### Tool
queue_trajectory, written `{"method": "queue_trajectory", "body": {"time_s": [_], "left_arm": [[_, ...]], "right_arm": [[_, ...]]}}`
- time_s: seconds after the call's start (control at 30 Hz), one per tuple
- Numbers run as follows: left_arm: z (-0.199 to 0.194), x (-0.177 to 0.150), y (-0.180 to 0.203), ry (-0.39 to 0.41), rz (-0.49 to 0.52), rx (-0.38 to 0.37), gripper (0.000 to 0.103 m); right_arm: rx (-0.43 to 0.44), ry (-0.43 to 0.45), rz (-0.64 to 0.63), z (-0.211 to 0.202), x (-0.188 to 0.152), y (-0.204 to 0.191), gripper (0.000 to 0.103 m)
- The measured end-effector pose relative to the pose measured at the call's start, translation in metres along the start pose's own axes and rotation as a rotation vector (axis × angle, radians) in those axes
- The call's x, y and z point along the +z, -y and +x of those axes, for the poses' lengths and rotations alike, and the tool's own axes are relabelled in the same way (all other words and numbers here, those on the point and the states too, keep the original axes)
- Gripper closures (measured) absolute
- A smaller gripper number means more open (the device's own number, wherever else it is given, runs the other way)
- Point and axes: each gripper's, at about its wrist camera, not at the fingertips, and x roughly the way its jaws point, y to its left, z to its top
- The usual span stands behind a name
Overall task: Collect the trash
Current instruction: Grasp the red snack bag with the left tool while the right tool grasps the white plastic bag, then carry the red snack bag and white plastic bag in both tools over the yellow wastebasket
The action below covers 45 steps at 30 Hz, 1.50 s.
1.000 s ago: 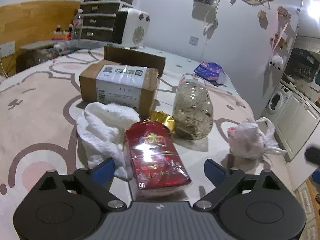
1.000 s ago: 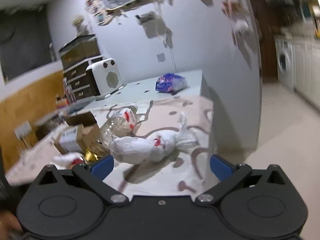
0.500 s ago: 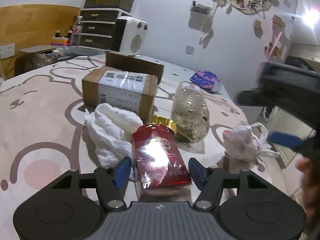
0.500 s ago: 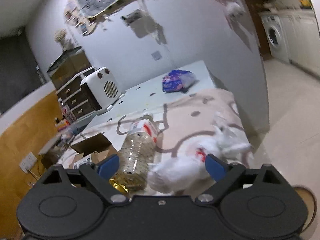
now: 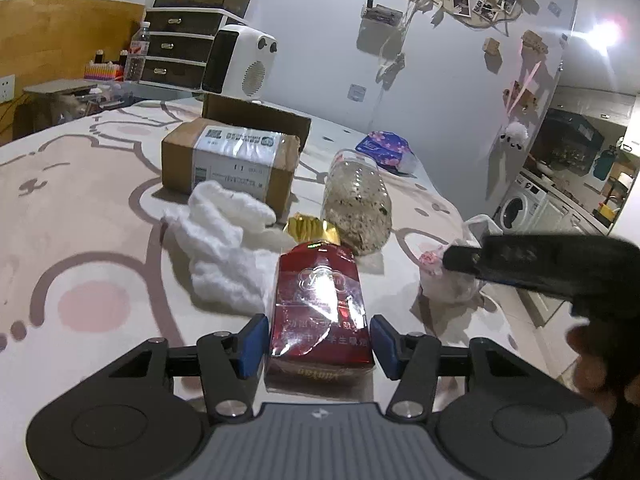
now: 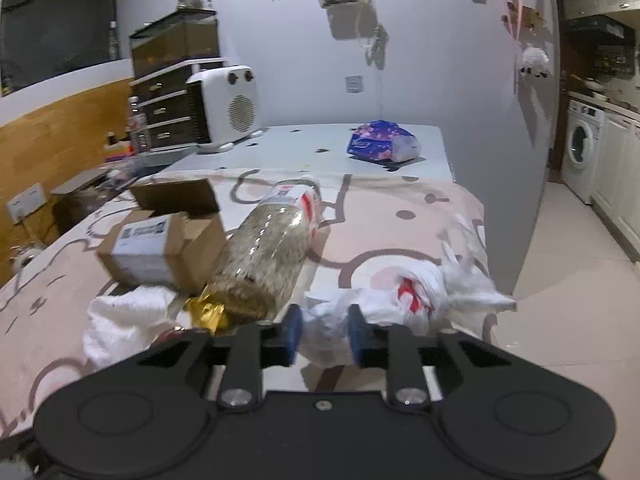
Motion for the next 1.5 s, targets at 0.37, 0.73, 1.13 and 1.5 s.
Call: {"method": "queue_trajectory", "body": {"time_s": [0.37, 0.73, 1.13, 1.5], "left_arm": [[-0.044, -0.024, 0.001, -0.029, 0.037, 0.01, 0.047], [-0.065, -0.037, 0.009, -0.041, 0.101, 0.033, 0.047], [-0.076, -0.045, 0.02, -0.029, 0.141, 0.086, 0.047], [-0.077, -0.047, 0.016, -0.022, 0.135, 0.085, 0.047]], "right_arm": [[0.271, -0.026, -0.045, -0.089, -0.052, 0.016, 0.084], [0.324, -0.069, -0.123, -0.153, -0.081, 0.035, 0.076], [0.279, -0.06, 0.27, -0.147, -0.084, 0.032, 0.035], [0.192, -0.128, 0.963, -0.104, -0.103, 0.047, 0.023]]}}
